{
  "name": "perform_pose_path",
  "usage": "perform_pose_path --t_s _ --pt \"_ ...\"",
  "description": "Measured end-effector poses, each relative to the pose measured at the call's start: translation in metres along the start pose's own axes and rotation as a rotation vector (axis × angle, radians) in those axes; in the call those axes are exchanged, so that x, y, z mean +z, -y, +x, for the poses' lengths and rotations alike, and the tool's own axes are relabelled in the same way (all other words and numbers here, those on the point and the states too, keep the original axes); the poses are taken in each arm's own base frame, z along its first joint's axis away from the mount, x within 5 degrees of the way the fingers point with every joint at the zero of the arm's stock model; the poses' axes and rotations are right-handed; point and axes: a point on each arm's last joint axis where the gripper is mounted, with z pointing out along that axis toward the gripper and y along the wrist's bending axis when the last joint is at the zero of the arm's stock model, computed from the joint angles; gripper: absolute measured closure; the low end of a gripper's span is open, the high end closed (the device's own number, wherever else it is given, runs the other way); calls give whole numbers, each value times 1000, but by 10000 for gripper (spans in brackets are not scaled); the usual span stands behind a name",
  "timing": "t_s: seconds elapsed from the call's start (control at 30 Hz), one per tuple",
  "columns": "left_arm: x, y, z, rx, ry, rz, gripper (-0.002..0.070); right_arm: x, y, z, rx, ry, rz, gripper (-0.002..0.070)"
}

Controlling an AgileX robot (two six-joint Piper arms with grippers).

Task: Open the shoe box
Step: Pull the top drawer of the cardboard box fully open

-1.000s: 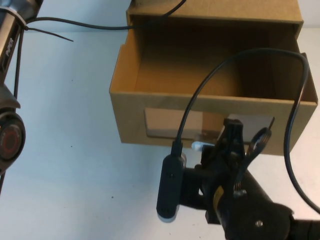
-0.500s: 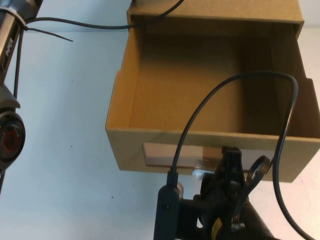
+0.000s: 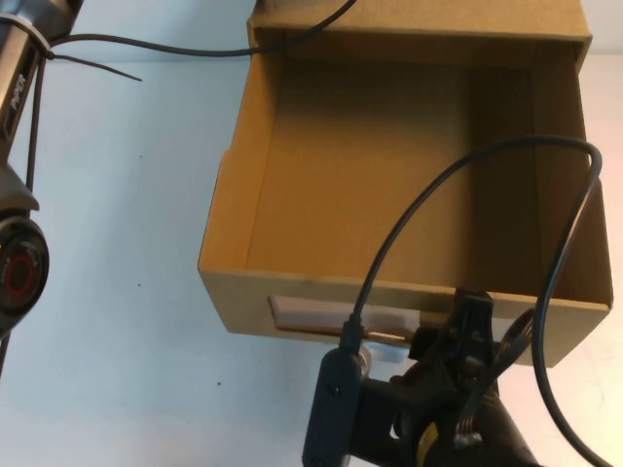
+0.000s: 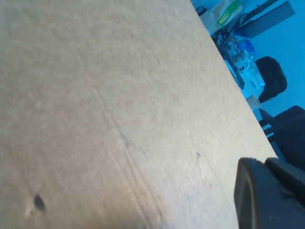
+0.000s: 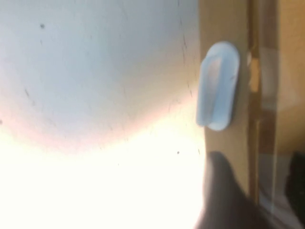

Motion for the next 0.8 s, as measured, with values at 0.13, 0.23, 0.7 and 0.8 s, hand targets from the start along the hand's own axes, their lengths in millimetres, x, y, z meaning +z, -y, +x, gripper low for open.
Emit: perform_pose_path --t_s 0.13,0.23,0.7,0.8 --pt "0 0 0 12 0 -2 679 -4 5 -7 39 11 -12 309" --pt "-3 2 0 26 1 -17 679 -10 10 -11 53 -9 -30 302" --pt "-47 56 -9 198 53 -124 679 -78 29 -25 119 55 -376 388" --pt "-60 75 -10 239 84 -118 679 -100 46 -26 179 129 -425 389"
